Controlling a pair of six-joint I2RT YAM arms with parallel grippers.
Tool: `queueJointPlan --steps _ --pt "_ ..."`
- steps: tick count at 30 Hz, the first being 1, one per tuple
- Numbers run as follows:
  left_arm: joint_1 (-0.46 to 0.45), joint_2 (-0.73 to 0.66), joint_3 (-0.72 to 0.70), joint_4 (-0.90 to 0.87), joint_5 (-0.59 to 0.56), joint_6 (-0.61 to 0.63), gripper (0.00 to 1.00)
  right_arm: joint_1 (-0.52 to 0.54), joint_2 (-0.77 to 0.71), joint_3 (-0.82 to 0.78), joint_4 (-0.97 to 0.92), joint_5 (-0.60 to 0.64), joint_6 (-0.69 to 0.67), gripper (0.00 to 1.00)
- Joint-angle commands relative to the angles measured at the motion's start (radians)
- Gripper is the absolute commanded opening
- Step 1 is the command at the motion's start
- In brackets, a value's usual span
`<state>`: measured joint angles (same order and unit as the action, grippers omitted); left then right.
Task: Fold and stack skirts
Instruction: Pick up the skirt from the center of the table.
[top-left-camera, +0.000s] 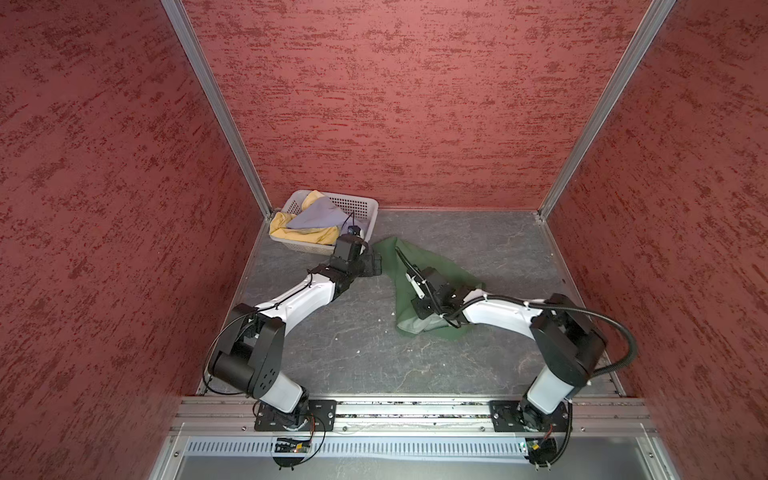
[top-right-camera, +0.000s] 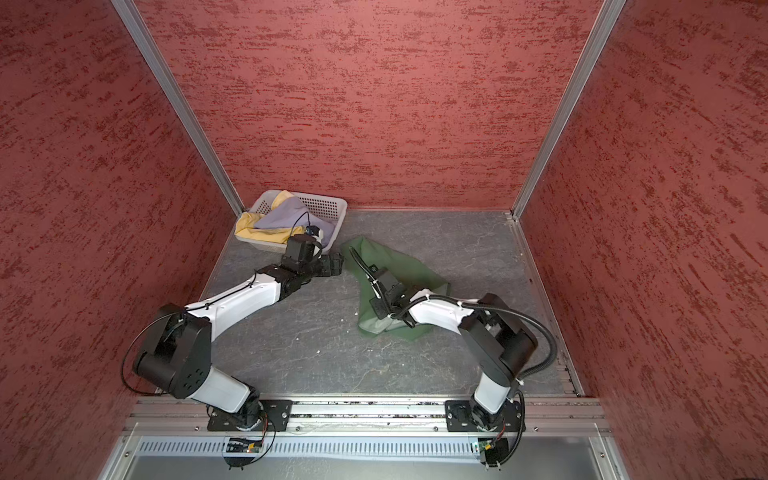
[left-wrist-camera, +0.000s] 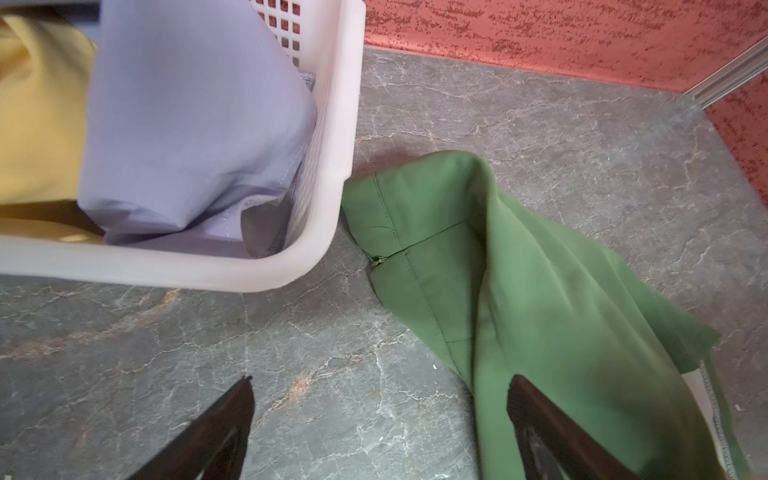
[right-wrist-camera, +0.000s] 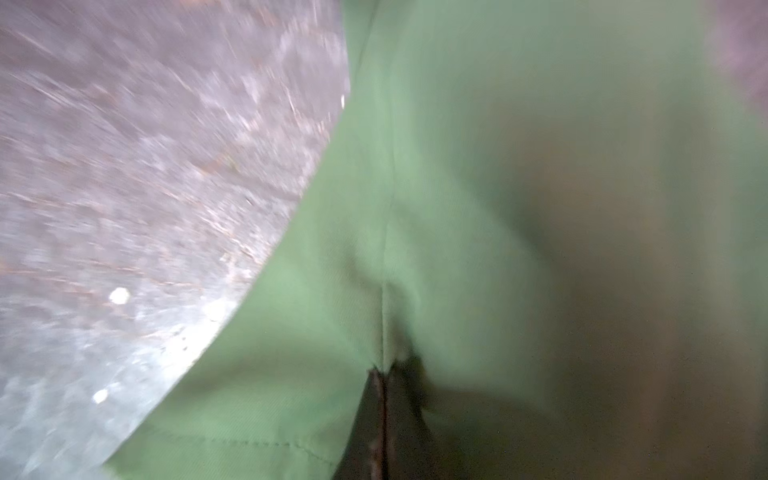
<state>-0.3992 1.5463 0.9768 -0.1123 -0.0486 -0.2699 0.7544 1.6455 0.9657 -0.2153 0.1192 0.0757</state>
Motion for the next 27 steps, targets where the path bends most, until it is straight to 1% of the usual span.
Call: queueJointPlan --steps 1,4,7,12,14,18,22,27 --pt "0.003 0.020 0.032 -0.012 0.008 0.045 0.95 -0.022 -0.149 -0.026 0.001 0.067 -0.103 0.00" --pt "0.002 0.024 0.034 -0.011 0.016 0.080 0.94 -0.033 -0.263 -0.065 0.015 0.091 -0.177 0.00" --pt "-0.006 0.023 0.028 0.010 0.016 0.124 0.94 -0.055 -0.347 -0.095 0.030 0.152 -0.226 0.00" --pt "-0.013 0.017 0.007 0.062 0.023 0.177 0.93 -0.147 -0.430 -0.114 0.053 0.214 -0.236 0.00" --pt "-0.019 0.018 0.002 0.076 0.026 0.192 0.93 -0.202 -0.450 -0.115 0.071 0.219 -0.224 0.00" --pt "-0.037 0.027 -0.005 0.101 0.022 0.223 0.92 -0.300 -0.448 -0.102 0.093 0.172 -0.222 0.00" --pt "-0.061 0.044 -0.015 0.130 0.017 0.255 0.92 -0.375 -0.423 -0.066 0.106 0.062 -0.224 0.00" --pt "-0.090 0.088 -0.024 0.197 0.041 0.288 0.91 -0.401 -0.417 -0.013 0.111 -0.113 -0.252 0.00"
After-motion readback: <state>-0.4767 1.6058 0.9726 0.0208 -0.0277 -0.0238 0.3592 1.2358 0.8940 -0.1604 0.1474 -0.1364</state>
